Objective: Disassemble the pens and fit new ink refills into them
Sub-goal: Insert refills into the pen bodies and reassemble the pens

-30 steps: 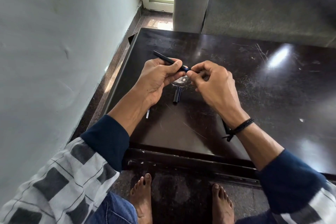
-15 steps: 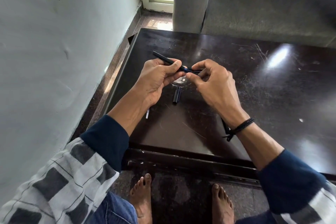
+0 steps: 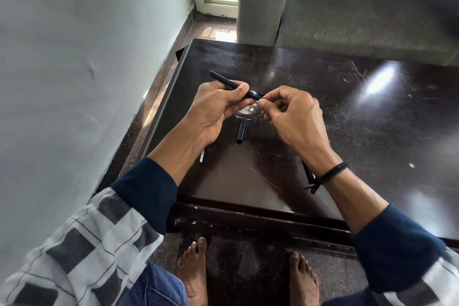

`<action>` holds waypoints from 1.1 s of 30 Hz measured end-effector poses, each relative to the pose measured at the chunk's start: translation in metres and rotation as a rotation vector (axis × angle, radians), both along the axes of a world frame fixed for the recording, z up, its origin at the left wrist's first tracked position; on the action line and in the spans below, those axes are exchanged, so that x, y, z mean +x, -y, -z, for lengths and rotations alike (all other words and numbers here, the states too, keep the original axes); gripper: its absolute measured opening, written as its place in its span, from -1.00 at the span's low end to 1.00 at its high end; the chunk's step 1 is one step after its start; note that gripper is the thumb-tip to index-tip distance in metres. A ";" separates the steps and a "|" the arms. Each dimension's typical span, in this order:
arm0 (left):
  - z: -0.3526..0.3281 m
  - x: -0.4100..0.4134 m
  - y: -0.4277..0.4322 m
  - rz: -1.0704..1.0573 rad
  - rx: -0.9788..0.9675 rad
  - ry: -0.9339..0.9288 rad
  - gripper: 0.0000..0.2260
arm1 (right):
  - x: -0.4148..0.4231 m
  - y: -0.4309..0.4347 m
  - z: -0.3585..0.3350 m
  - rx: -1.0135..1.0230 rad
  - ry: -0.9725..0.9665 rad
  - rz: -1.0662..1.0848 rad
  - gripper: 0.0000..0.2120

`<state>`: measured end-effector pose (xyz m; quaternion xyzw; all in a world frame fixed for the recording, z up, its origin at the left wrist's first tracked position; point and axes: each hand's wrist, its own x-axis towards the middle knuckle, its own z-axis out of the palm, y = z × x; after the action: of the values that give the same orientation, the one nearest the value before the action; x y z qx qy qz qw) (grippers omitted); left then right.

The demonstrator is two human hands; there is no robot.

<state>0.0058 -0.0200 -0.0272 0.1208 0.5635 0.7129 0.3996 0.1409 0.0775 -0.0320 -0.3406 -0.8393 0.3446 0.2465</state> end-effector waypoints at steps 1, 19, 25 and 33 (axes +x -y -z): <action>-0.001 0.000 0.000 -0.001 0.003 0.001 -0.91 | 0.000 0.001 0.000 0.011 -0.005 0.000 -0.86; -0.001 0.001 0.000 0.005 -0.001 0.003 -0.78 | 0.000 0.002 -0.001 0.046 -0.016 0.011 -0.87; 0.002 0.000 0.000 0.020 0.008 -0.001 -0.86 | 0.000 0.003 0.000 0.014 0.000 -0.003 -0.90; 0.004 -0.003 0.000 0.015 0.011 -0.001 -0.90 | 0.000 0.002 0.001 0.028 0.015 0.002 -0.82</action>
<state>0.0031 -0.0197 -0.0308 0.1275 0.5588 0.7129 0.4041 0.1411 0.0759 -0.0333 -0.3404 -0.8456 0.3299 0.2455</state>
